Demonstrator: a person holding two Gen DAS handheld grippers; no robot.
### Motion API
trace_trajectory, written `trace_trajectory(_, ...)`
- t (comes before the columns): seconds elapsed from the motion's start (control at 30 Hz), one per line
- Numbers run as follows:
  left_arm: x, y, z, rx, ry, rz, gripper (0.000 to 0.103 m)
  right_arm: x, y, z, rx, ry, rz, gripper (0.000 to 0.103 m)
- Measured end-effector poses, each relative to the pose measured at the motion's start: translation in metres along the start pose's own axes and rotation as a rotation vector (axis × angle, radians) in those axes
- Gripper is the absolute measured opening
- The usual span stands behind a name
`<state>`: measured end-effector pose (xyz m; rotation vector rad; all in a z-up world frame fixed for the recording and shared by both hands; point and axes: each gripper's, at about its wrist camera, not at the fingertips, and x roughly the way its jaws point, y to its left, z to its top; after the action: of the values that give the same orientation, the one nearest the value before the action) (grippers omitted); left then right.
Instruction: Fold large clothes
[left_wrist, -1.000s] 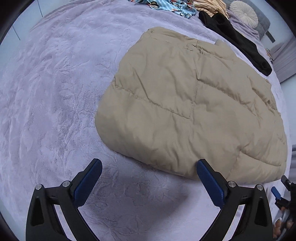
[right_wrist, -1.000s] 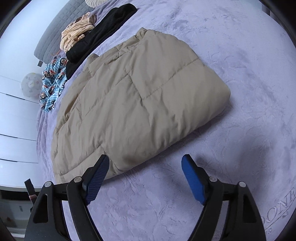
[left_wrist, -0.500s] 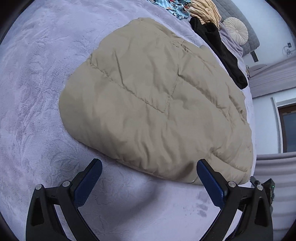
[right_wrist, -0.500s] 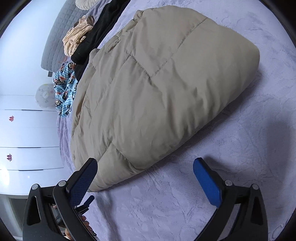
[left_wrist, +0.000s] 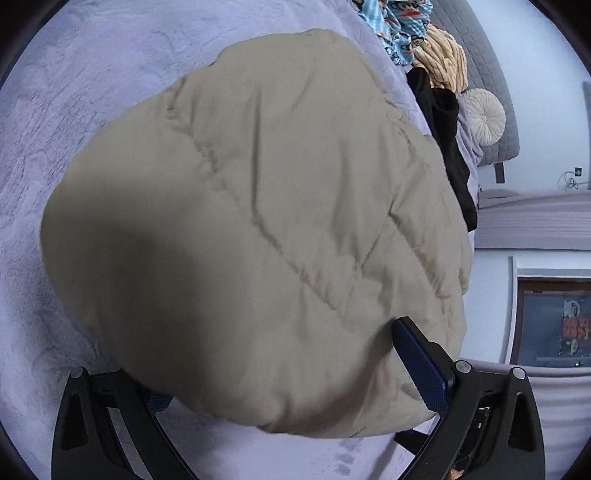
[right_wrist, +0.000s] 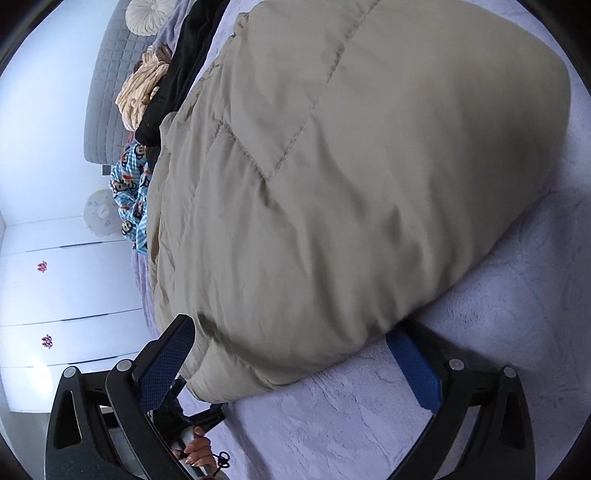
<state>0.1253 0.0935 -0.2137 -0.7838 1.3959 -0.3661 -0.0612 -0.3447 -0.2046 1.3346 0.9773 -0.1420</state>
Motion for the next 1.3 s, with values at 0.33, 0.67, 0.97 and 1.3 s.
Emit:
trace_trajectory(0.33, 0.016, -0.005, 0.027, -0.071, -0.078, -0.010, 0.078, 0.025, 0.004, 0.029, 0.063, -0.015, 0.128, 0.103)
trace_trajectory(0.67, -0.015, -0.053, 0.015, 0.332, -0.115, 0.127, 0.021, 0.019, 0.006, 0.026, 0.110, -0.017, 0.093, 0.042)
trace_trajectory(0.97, -0.050, -0.071, -0.006, 0.512, -0.110, 0.183, 0.019, -0.012, 0.028, 0.000, 0.021, -0.039, 0.075, 0.022)
trace_trajectory(1.3, -0.095, -0.043, -0.064, 0.571, 0.018, 0.201, 0.019, -0.054, 0.021, -0.066, 0.035, -0.051, 0.014, 0.022)
